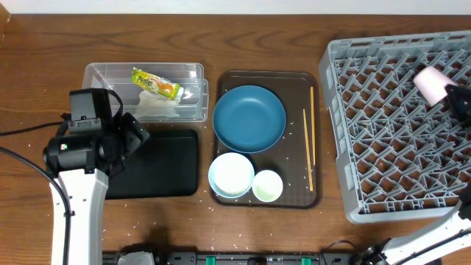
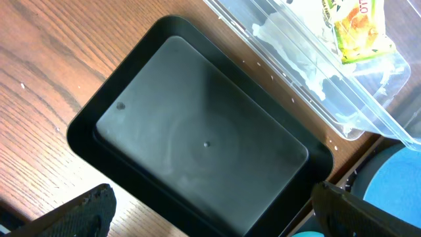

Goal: Sort waste into correct bins and load items into the dishwasher rack
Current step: 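Carry the pink cup right and lower it into the dish rack, then move the right gripper back and grasp the small white cup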

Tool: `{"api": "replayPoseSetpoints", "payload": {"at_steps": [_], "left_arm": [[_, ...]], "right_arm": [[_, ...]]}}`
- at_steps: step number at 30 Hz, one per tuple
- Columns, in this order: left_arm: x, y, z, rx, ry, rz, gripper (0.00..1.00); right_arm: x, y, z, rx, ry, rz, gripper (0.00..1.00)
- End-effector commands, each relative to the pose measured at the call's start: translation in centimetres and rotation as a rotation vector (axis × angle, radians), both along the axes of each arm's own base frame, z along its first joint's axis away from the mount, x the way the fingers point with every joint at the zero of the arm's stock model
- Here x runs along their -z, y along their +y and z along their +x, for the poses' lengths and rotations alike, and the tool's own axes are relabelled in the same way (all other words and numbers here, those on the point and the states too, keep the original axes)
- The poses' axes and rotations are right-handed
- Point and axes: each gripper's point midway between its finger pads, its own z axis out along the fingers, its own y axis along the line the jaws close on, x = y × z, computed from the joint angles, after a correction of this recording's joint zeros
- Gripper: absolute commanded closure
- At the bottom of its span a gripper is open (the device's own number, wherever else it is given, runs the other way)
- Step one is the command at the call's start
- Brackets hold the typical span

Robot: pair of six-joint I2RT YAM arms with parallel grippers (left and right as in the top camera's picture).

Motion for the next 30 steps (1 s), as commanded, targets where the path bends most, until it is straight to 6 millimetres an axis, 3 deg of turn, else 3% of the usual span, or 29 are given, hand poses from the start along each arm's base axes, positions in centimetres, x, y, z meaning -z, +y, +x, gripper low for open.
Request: {"api": "replayPoseSetpoints", "payload": {"at_steps": [1, 8, 12, 16, 20, 24, 27, 30], "left_arm": [[-0.5, 0.2, 0.2, -0.007, -0.011, 0.002, 0.02], [-0.5, 0.2, 0.2, -0.007, -0.011, 0.002, 0.02], [-0.5, 0.2, 0.2, -0.007, -0.011, 0.002, 0.02], [-0.5, 0.2, 0.2, -0.007, -0.011, 0.002, 0.02], [-0.5, 0.2, 0.2, -0.007, -0.011, 0.002, 0.02], [-0.5, 0.2, 0.2, -0.007, -0.011, 0.002, 0.02], [-0.5, 0.2, 0.2, -0.007, -0.011, 0.002, 0.02], [-0.5, 0.2, 0.2, -0.007, -0.011, 0.002, 0.02]], "right_arm": [[-0.8, -1.7, -1.3, 0.032, 0.008, 0.041, 0.88], [-2.0, -2.9, -2.6, 0.054, -0.004, 0.063, 0.83], [-4.8, -3.2, -3.0, 0.101, 0.001, 0.025, 0.83], [-9.5, -2.4, -3.4, 0.162, -0.012, -0.072, 0.80], [-15.8, 0.1, -4.0, 0.211, -0.077, -0.217, 0.75], [-21.3, 4.5, -4.8, 0.242, -0.144, -0.365, 0.56], [-22.7, 7.3, -5.7, 0.297, -0.112, -0.454, 0.49], [-22.0, 9.3, -6.6, 0.391, 0.001, -0.582, 0.42]]}}
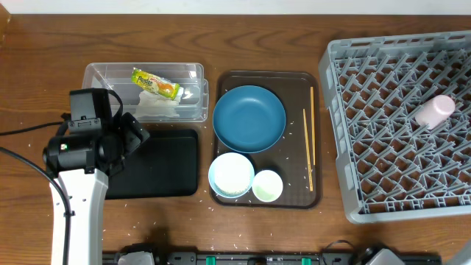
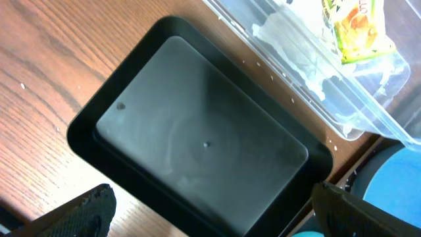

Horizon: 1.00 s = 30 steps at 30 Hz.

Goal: Sort waste into correct bins and load items into the dishwasher rack
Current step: 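Move the right gripper back and grasp the small white cup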

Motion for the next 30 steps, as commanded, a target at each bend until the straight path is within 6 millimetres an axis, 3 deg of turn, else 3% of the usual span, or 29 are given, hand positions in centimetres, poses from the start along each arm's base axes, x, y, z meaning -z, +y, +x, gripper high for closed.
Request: {"api": "replayPoseSetpoints", "payload": {"at_steps": [1, 4, 8, 13, 17, 21, 24, 27, 28, 30], "left_arm": [[-0.5, 0.2, 0.2, -0.007, -0.010, 0.002, 0.02], [-0.5, 0.2, 0.2, -0.007, -0.010, 0.002, 0.02], [-0.5, 0.2, 0.2, -0.007, -0.010, 0.002, 0.02], [-0.5, 0.2, 0.2, -0.007, -0.010, 0.002, 0.02], [-0.5, 0.2, 0.2, -0.007, -0.010, 0.002, 0.02], [-0.5, 0.2, 0.2, -0.007, -0.010, 0.002, 0.02], [-0.5, 0.2, 0.2, -0.007, -0.010, 0.002, 0.02], [-0.5, 0.2, 0.2, -0.007, -0.010, 0.002, 0.02], [-0.5, 0.2, 0.2, -0.007, -0.010, 0.002, 0.02], [-0.5, 0.2, 0.2, -0.007, -0.010, 0.002, 0.02]], "right_arm": [[1.4, -0.2, -0.4, 0.197, 0.103, -0.223, 0.41], [3.6, 3.4, -0.8, 0.156, 0.214, -0.313, 0.42], [7.4, 11.2, -1.9, -0.118, 0.338, -0.401, 0.46], [12.9, 19.4, -6.4, -0.418, 0.566, -0.565, 0.44], [15.6, 26.2, -10.3, -0.687, 0.639, -0.694, 0.42], [17.7, 32.1, -12.3, -0.802, 0.651, -0.784, 0.42], [19.8, 35.9, -13.3, -0.859, 0.640, -0.868, 0.41], [22.4, 38.4, -14.3, -0.882, 0.668, -0.945, 0.42], [23.5, 39.0, -14.7, -0.896, 0.684, -0.978, 0.44], [25.5, 39.6, -15.5, -0.919, 0.722, -1.043, 0.61]]}}
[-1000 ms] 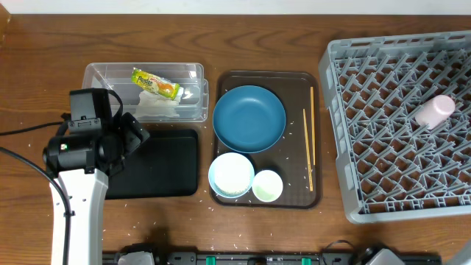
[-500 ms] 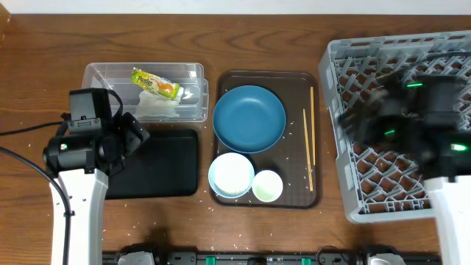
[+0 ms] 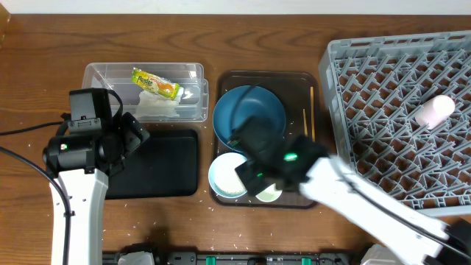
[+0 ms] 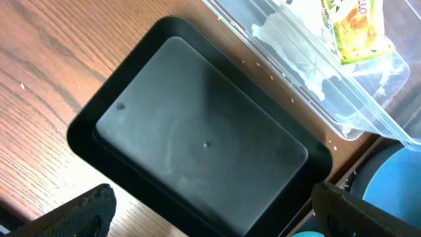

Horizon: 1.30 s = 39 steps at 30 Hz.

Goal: Sort waste into correct bins and load items into the dishwasher rack
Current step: 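Move the right gripper back and grasp the small white cup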

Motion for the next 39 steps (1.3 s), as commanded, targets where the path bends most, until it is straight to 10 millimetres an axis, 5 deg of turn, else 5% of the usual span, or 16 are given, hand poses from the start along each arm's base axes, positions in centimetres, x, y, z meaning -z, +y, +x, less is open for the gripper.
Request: {"api": "replayPoseSetpoints", "payload": {"at_steps": [1, 8, 14, 25, 28, 34, 39], "left_arm": [[-0.4, 0.2, 0.2, -0.007, -0.009, 0.002, 0.02], [-0.4, 0.2, 0.2, -0.007, -0.009, 0.002, 0.02], [-0.4, 0.2, 0.2, -0.007, -0.009, 0.002, 0.02], [-0.4, 0.2, 0.2, -0.007, -0.009, 0.002, 0.02], [-0.4, 0.2, 0.2, -0.007, -0.009, 0.002, 0.02], [-0.4, 0.2, 0.2, -0.007, -0.009, 0.002, 0.02], [-0.4, 0.2, 0.2, -0.007, -0.009, 0.002, 0.02]], "right_arm": [[3.2, 0.1, -0.5, 0.009, -0.004, -0.137, 0.66], [7.2, -1.2, -2.1, -0.019, 0.080, -0.313, 0.74], [7.4, -1.2, -1.8, -0.018, 0.069, -0.321, 0.72], [9.0, -0.9, -1.7, 0.063, 0.061, -0.288, 0.99], [9.0, -0.8, -1.7, 0.081, 0.065, -0.279, 0.99], [6.8, -0.1, -1.1, 0.084, 0.049, -0.245, 0.99], [-0.3, -2.1, 3.1, 0.164, -0.131, -0.241, 0.99]]}}
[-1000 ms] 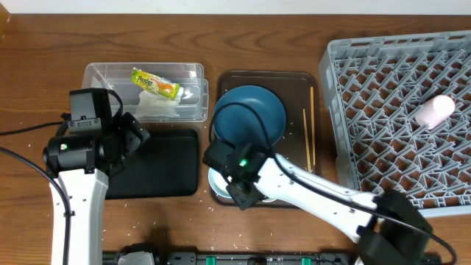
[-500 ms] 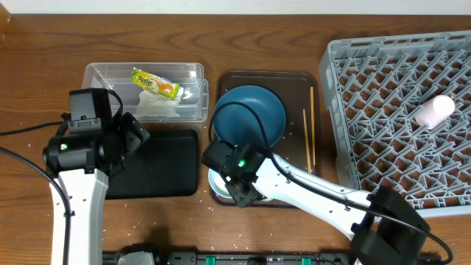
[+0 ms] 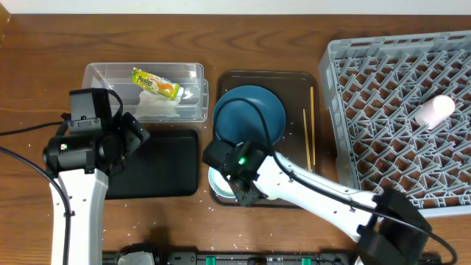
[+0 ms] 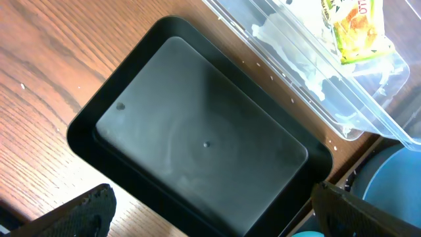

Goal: Sort waste into correct bins and load items into the dishwasher rack
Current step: 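Move the right gripper back and grasp the small white cup, then carry the small white cup right and place it in the rack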

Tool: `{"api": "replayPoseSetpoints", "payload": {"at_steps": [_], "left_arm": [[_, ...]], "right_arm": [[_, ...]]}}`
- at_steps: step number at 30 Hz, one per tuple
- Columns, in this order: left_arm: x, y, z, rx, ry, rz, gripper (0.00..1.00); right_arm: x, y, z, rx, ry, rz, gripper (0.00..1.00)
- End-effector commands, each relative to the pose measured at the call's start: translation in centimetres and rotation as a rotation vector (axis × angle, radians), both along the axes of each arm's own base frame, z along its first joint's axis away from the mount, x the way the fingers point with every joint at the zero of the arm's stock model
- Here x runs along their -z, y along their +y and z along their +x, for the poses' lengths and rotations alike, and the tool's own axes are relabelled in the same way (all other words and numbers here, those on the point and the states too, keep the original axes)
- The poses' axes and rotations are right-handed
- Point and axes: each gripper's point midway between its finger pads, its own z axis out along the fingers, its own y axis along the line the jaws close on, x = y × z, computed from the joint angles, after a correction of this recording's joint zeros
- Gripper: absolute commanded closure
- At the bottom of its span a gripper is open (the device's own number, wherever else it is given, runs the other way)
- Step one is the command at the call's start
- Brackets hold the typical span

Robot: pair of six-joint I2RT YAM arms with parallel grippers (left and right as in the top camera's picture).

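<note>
On the brown tray lies a blue plate, with a pair of chopsticks to its right. My right gripper is low over the tray's front, above the white bowl. Its wrist hides the fingers and the small green cup. A pink cup lies on its side in the grey dishwasher rack. The left gripper hangs open and empty over the black bin. The clear bin holds a yellow-green snack wrapper and white tissue.
The rack fills the right side of the table. Both bins stand at the left, the clear one behind the black one. My right arm crosses the tray's front right corner and the rack's front left corner. White crumbs dot the wood near the tray.
My right arm was blurred over the plate and bowls. Now it is a little further left and forward, down over the white bowl and green cup. The left arm has not moved.
My right gripper was at the rack's far right with the pink cup. A second later the cup lay in the rack and the arm was out of view. Then the arm was over the tray, and now it is low at the bowls. The left stayed open over the black bin.
</note>
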Motion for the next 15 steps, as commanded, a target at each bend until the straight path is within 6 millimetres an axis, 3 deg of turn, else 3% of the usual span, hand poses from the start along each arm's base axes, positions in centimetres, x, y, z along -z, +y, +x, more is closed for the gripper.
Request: {"api": "replayPoseSetpoints", "payload": {"at_steps": [1, 5, 8, 12, 15], "left_arm": [[-0.5, 0.2, 0.2, -0.007, -0.010, 0.002, 0.02], [-0.5, 0.2, 0.2, -0.007, -0.010, 0.002, 0.02], [-0.5, 0.2, 0.2, -0.007, -0.010, 0.002, 0.02], [-0.5, 0.2, 0.2, -0.007, -0.010, 0.002, 0.02], [-0.5, 0.2, 0.2, -0.007, -0.010, 0.002, 0.02]], "right_arm": [[-7.7, -1.5, 5.2, 0.087, -0.249, 0.065, 0.99], [-15.7, -6.1, 10.2, 0.212, -0.471, 0.140, 1.00], [-20.2, -10.2, 12.9, 0.302, -0.583, 0.237, 0.99], [-23.5, -15.3, 15.6, 0.343, -0.656, 0.372, 0.99], [-24.1, -19.1, 17.6, 0.305, -0.665, 0.448, 0.99]]}}
